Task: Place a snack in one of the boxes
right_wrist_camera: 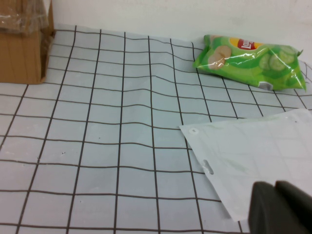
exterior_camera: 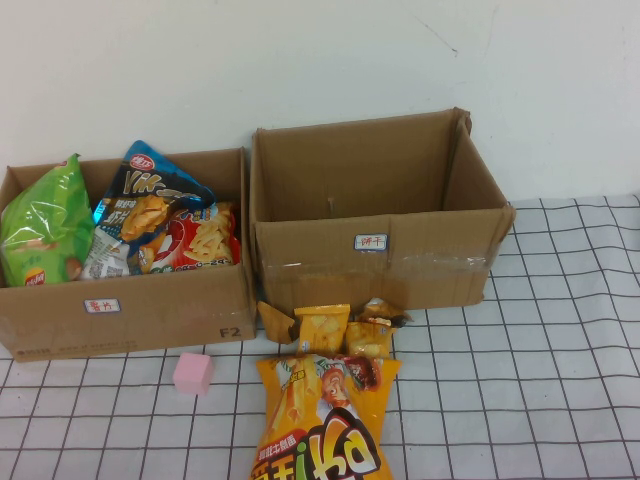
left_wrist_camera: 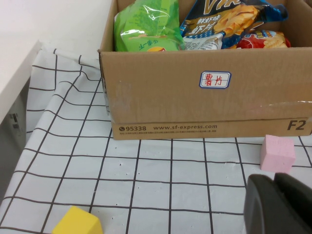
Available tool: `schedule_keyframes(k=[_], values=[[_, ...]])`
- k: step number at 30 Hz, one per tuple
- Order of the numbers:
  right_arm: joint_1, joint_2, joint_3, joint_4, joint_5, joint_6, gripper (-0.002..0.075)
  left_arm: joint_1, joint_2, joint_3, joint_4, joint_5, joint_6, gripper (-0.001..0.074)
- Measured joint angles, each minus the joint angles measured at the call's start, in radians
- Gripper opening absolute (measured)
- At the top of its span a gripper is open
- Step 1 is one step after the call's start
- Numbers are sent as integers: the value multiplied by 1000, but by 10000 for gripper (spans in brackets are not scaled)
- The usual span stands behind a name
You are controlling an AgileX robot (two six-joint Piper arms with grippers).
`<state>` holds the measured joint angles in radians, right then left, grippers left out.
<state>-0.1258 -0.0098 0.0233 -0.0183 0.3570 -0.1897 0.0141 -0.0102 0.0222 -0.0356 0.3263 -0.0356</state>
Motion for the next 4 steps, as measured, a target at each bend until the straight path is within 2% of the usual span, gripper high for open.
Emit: schedule_keyframes(k=[4], values=[[0, 0, 0, 0, 0, 0, 0, 0, 0, 0, 0, 0, 0, -1]])
